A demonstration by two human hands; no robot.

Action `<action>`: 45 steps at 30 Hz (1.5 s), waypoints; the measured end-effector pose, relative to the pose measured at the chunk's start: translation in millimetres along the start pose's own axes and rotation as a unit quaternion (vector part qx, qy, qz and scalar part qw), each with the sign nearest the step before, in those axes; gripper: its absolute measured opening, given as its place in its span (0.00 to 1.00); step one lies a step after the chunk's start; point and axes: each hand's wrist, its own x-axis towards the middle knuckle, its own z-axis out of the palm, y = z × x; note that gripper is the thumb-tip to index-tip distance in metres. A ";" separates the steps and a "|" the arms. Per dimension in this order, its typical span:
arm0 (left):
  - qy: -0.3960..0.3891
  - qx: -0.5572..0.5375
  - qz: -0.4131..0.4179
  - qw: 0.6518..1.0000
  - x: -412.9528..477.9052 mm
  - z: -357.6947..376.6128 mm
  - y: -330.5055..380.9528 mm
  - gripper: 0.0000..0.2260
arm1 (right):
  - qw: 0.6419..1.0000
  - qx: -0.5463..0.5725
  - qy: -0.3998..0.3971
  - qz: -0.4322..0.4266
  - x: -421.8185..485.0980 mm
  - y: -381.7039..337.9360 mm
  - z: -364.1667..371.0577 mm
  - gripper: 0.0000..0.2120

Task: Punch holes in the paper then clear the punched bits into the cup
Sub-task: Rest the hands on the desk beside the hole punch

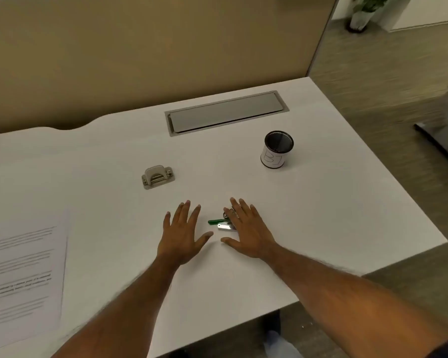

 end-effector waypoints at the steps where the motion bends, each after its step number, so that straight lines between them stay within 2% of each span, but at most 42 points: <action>1: -0.003 0.004 -0.001 1.000 0.3 1.3 -0.5 0.37 | 1.000 -0.015 0.007 -0.020 3.1 -1.3 2.7 0.40; 3: -0.001 0.009 0.000 1.000 1.9 6.0 -2.1 0.37 | 0.997 -0.053 0.029 -0.053 10.0 -0.6 6.3 0.38; 8: 0.013 -0.001 0.000 1.000 3.3 18.0 -8.7 0.39 | 0.984 -0.112 0.021 -0.139 33.3 11.7 8.1 0.33; 13: 0.034 -0.009 -0.006 0.999 8.2 27.6 -12.4 0.39 | 0.979 -0.087 0.003 -0.187 41.8 20.9 9.2 0.24; 18: 0.051 -0.007 -0.008 0.999 18.7 34.2 -14.6 0.39 | 0.978 -0.041 0.003 -0.203 46.9 26.3 11.6 0.23; 27: 0.071 0.015 -0.026 0.997 44.5 39.9 -17.8 0.40 | 0.984 0.040 0.064 -0.161 75.7 39.5 5.2 0.22; 45: 0.101 -0.003 -0.024 0.995 112.2 40.6 -2.2 0.39 | 0.991 0.051 0.107 -0.070 172.4 81.8 -14.2 0.22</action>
